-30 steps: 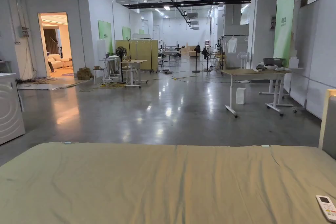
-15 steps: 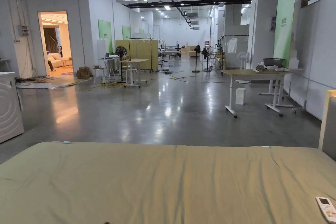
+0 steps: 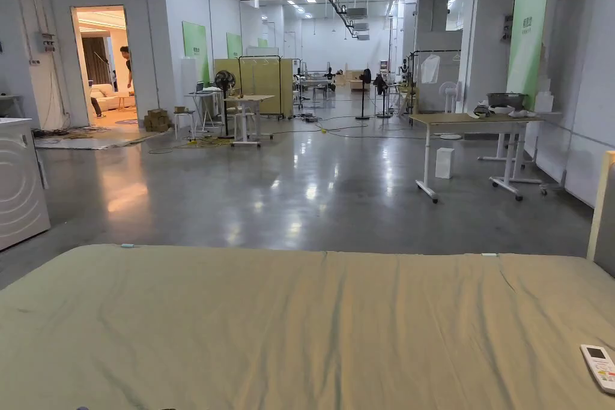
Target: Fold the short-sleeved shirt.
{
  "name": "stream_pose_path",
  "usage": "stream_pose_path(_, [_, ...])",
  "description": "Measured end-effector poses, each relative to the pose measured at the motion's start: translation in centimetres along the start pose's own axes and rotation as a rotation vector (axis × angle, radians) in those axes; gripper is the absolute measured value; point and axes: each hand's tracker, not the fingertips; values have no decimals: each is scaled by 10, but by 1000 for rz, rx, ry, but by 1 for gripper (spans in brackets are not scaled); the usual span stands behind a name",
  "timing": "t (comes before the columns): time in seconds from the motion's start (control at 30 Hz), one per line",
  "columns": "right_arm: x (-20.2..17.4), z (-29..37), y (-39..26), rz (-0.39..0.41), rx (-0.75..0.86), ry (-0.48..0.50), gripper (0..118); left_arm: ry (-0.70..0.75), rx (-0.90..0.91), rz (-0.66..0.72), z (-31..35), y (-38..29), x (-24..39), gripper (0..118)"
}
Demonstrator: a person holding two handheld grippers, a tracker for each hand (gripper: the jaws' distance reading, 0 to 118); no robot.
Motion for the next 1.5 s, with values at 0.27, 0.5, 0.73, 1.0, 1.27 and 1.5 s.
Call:
stream_pose_path(0.27, [-5,-1,-3,26,-20,27,0,12,-28,12,-2,2,-7,3])
stream_pose_path(0.5, [-6,-5,-5,57,-30,52,0,39,-30,5,-2,2,-21,3])
stream_pose_path(0.73, [-2,-9,-16,39,-76,73,0,30,-116,136,-10,-1,-60,24])
stream_pose_path(1.0, [6,-21,-47,-13,-203,76,0,83,-368,94,-64,-31,-124,108])
stream_pose_path(1.27, [8,-40,-73,-22,-343,48,0,180,-647,88,-175,-116,-175,109])
stream_pose_path(1.5, [16,-47,-94,18,-430,-1,0,248,-820,136,-259,-193,-209,104])
